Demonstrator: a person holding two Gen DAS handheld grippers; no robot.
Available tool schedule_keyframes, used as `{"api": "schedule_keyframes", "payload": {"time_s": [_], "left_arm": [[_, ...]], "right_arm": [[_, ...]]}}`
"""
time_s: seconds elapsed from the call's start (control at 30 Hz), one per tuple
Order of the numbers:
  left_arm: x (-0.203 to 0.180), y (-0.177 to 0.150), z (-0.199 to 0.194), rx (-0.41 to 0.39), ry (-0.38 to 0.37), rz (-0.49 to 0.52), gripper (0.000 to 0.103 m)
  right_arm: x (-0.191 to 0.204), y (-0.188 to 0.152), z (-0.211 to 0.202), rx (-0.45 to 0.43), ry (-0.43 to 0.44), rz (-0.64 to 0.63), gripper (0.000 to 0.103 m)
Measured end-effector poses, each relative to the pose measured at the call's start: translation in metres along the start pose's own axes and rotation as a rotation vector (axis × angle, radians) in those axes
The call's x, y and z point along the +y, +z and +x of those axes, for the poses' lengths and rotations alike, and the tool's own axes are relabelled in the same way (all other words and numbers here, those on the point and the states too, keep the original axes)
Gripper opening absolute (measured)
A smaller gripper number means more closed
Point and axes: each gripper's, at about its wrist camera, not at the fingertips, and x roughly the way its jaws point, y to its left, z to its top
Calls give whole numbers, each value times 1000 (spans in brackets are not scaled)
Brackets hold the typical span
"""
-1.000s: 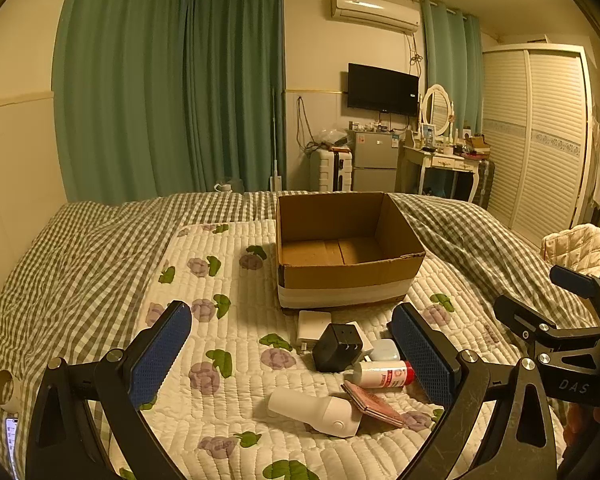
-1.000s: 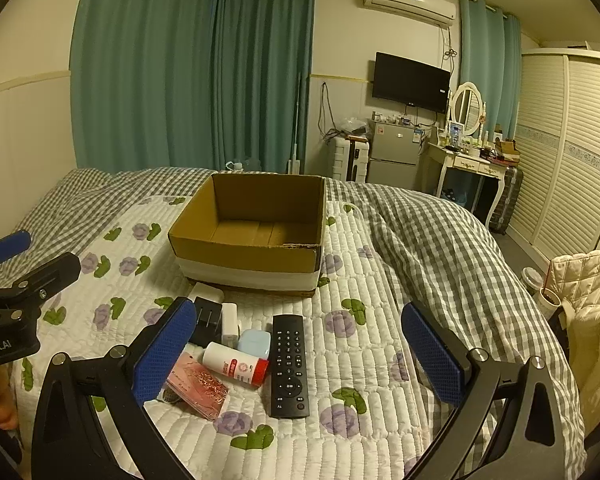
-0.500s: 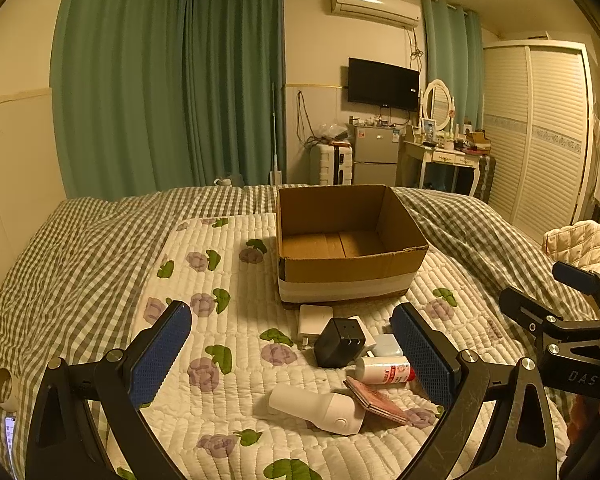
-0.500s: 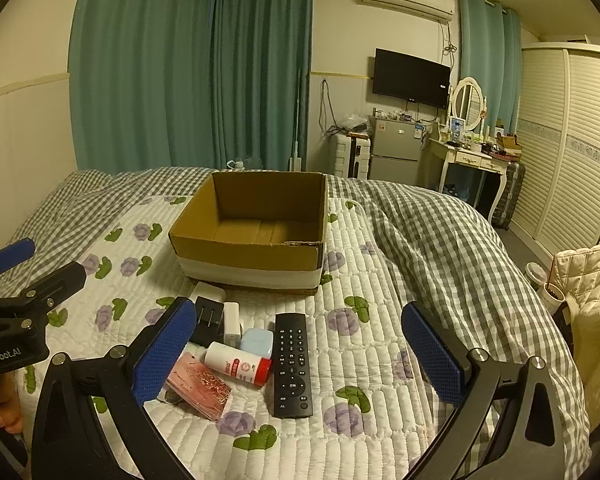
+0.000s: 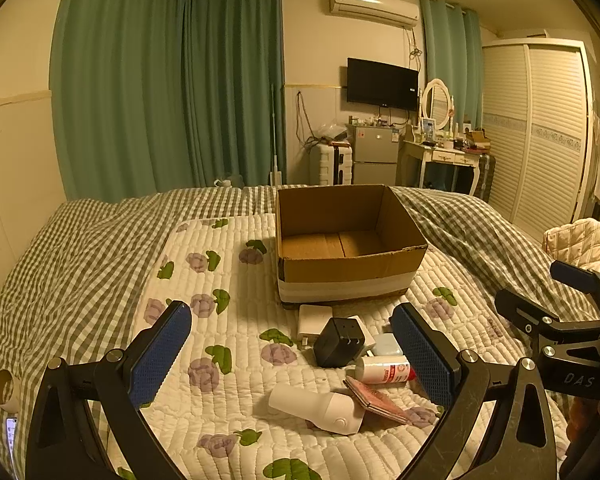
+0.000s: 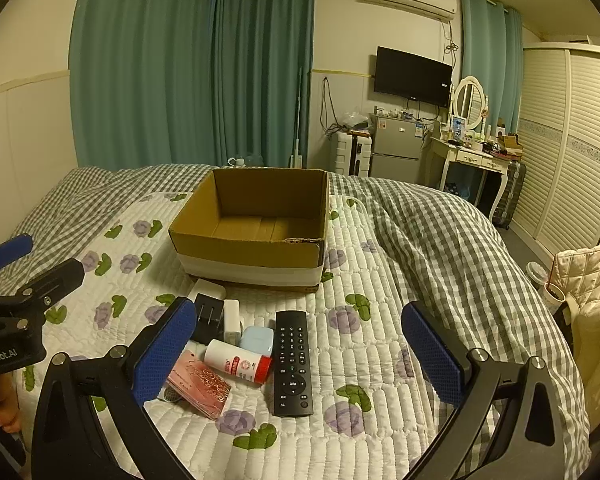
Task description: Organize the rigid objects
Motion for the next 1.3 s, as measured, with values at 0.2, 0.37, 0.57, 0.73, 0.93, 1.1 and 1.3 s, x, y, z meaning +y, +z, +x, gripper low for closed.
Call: {"api": "schedule_keyframes", "payload": {"time_s": [0.2, 0.37, 0.57, 0.73, 0.93, 1.1, 1.3], "left_arm": [[2, 1, 1, 5, 10, -7, 102], [3, -1, 4, 18, 26, -5, 102], [5, -14, 18, 95, 81, 12, 102], [10, -34, 41, 188, 123, 24, 102], [14, -54, 62, 282, 134, 42, 102], [14, -63, 73, 342, 110, 39, 102], [-8, -72, 90, 429, -2, 27, 102]], "right_arm": [[1, 0, 1, 7, 3, 1, 103], [-1, 0, 3, 19, 8, 11, 103], [5, -4, 11, 57, 36, -18, 103], [30, -30, 40, 191, 124, -118, 102], [78, -70, 85, 340, 188, -278, 73], [86, -82, 109, 394, 229, -268, 27], [64, -65, 97, 349, 240, -200, 17]]}}
